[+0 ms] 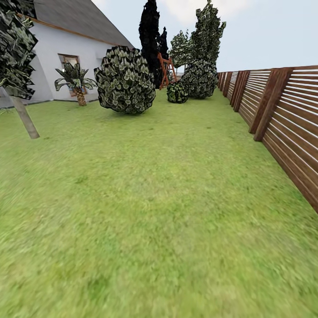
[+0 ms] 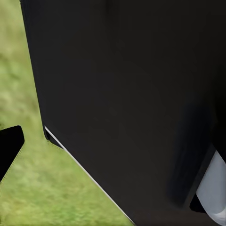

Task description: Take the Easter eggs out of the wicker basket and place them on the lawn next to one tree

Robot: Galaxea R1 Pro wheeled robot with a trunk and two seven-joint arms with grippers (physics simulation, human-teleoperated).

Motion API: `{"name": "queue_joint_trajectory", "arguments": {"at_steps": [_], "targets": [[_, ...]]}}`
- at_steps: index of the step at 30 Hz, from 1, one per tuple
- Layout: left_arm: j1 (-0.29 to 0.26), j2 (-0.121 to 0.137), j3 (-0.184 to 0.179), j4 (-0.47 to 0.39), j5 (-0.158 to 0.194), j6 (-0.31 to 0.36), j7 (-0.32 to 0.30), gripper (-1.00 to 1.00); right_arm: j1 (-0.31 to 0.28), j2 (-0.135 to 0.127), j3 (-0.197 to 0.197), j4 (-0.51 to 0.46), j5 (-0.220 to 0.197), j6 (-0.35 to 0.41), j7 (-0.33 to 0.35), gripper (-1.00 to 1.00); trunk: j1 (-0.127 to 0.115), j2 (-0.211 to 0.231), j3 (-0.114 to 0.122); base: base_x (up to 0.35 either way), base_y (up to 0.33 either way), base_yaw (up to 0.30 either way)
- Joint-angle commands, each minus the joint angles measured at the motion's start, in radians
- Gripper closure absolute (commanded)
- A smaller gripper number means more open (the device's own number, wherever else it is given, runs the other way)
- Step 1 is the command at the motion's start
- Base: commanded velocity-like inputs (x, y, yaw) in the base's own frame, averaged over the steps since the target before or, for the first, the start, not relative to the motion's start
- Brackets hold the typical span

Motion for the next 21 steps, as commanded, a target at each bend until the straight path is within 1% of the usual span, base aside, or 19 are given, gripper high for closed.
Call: {"name": "queue_joint_trajectory", "arguments": {"at_steps": [1,10,17,21], "targets": [[0.0,0.0,0.0,0.0,0.001,-0.002,0.0,-1.0,0.0,-0.002,0.005,0.001,0.003,-0.003,-0.001,-1.0,0.001,0.0,-0.001,0.341,0.0,0.0],[0.0,0.0,0.0,0.0,0.001,-0.002,0.0,-1.0,0.0,0.003,0.005,0.001,0.005,-0.003,-0.001,-1.0,0.001,0.0,-0.001,0.341,0.0,0.0],[0.0,0.0,0.0,0.0,0.001,-0.002,0.0,-1.0,0.0,-0.003,0.005,0.001,0.002,-0.003,-0.001,-1.0,0.001,0.0,-0.001,0.341,0.0,0.0],[0.0,0.0,0.0,0.0,0.001,-0.002,0.0,-1.0,0.0,0.001,0.005,0.001,0.004,-0.003,-0.001,-1.0,0.001,0.0,-0.001,0.341,0.0,0.0]]}}
